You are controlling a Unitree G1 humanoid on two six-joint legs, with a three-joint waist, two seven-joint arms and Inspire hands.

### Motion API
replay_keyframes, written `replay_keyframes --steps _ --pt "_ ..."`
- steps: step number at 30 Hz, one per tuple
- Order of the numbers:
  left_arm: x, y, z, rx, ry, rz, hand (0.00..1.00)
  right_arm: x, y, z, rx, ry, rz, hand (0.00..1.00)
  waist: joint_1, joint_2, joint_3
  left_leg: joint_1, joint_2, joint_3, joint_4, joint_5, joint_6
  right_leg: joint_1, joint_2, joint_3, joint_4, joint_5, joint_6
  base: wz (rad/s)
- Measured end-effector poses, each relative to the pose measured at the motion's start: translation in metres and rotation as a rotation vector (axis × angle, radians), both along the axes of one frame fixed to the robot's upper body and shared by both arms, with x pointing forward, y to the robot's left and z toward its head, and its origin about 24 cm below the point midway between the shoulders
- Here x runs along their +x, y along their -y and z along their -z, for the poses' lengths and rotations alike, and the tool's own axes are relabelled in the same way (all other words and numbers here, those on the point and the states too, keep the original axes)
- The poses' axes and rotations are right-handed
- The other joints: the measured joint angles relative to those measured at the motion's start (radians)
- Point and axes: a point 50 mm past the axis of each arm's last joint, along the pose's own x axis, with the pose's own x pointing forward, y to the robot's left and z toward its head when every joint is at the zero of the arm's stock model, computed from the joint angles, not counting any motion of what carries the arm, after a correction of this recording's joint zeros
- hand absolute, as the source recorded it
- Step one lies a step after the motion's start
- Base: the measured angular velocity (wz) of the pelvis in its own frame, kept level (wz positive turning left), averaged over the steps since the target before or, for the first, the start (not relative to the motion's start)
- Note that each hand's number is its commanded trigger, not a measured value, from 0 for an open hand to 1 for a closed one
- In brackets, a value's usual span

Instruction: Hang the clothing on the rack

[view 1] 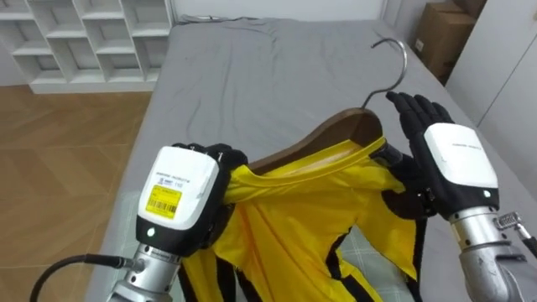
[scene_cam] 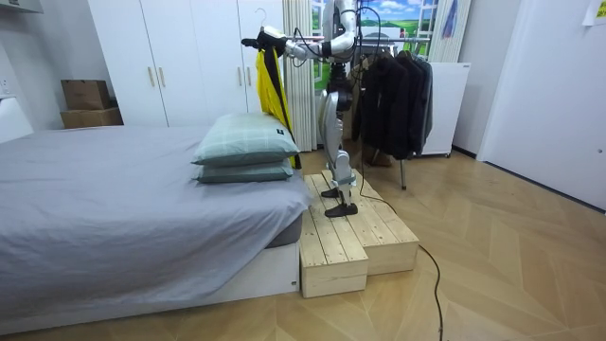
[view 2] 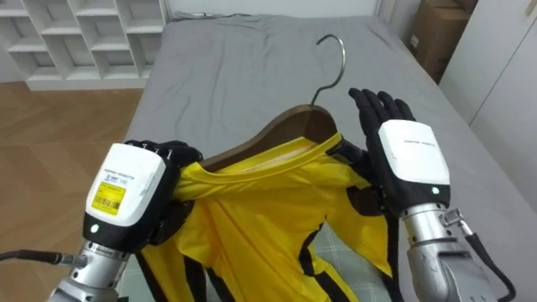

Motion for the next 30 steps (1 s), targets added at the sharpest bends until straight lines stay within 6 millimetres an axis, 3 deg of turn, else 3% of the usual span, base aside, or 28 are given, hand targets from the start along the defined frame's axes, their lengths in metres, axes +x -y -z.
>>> replay_keyframes --steps 6,30 --pt "-0.002 0.007 -0.01 -0.015 0.038 0.031 1.0 0.002 0.0 -0.002 0.019 0.005 0.004 0.0 -0.002 0.0 -0.0002 -0.003 0.001 -0.001 0.004 0.0 0.0 -0.001 0.0 0.0 0.0 0.0 0.0 0.0" --pt "0.002 0.011 -0.01 0.007 0.009 0.035 1.0 0.01 -0.002 0.012 0.099 -0.068 0.046 0.0 -0.004 -0.003 -0.0018 -0.003 0.0 -0.006 0.009 0.0 0.0 0.004 0.001 -0.005 0.001 0.0 0.0 0.0"
